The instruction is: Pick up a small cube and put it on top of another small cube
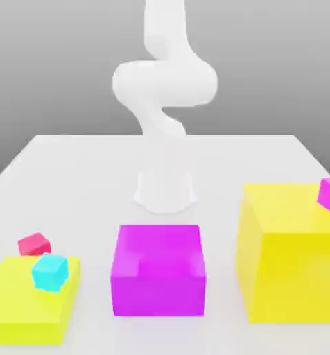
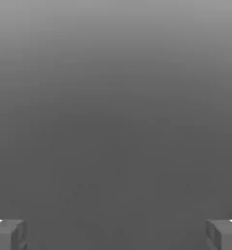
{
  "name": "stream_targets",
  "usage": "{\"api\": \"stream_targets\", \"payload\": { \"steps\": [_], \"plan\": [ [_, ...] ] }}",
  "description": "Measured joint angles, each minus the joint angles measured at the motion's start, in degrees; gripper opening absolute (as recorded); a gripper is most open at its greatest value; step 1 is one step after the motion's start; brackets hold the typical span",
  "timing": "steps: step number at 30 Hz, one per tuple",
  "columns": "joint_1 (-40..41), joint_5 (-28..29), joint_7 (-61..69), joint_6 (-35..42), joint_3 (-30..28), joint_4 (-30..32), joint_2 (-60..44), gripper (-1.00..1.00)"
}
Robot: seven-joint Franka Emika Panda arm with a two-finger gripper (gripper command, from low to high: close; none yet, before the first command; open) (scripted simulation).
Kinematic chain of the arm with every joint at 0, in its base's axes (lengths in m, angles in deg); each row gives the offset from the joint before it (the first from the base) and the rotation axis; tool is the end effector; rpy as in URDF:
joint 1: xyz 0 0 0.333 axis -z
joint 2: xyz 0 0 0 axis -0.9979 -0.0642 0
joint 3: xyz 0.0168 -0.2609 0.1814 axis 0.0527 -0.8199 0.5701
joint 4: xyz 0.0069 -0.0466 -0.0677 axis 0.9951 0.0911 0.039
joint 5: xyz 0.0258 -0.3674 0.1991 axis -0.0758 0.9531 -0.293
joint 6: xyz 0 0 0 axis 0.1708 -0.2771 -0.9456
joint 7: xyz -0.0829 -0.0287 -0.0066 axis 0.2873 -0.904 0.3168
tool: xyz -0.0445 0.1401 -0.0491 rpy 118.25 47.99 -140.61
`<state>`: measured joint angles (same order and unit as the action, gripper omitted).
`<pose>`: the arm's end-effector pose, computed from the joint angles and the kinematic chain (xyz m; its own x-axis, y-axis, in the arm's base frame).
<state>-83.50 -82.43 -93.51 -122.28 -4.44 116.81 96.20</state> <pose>0.4353 -0.0382 0.6253 0.4661 -0.7576 0.4570 -0.5925 -0.6509 -0.4747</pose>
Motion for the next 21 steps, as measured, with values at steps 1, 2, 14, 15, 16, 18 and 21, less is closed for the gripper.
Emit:
{"api": "stream_targets", "payload": {
  "steps": [1, 2, 14, 15, 16, 18, 21],
  "plan": [
    [1.34, 0.63, -0.28, -1.46, -0.9, 1.29, -2.38, 0.0],
    [2.6, 1.2, -0.53, -2.83, -1.8, 2.51, -4.62, 0.0],
    [15.5, 3.42, -0.23, -18.27, -14.89, 16.29, -29.38, 0.0],
    [16.26, 3.01, 0.2, -19.59, -16.23, 17.44, -31.48, 0.0],
    [17.07, 2.27, 0.88, -20.88, -17.43, 18.59, -33.6, 0.0],
    [19.88, -0.09, 2.91, -23.47, -19.57, 20.89, -37.95, 0.0],
    [22.67, -6.3, 7.73, -27.46, -19.79, 23.47, -44.61, 0.0]
  ]
}}
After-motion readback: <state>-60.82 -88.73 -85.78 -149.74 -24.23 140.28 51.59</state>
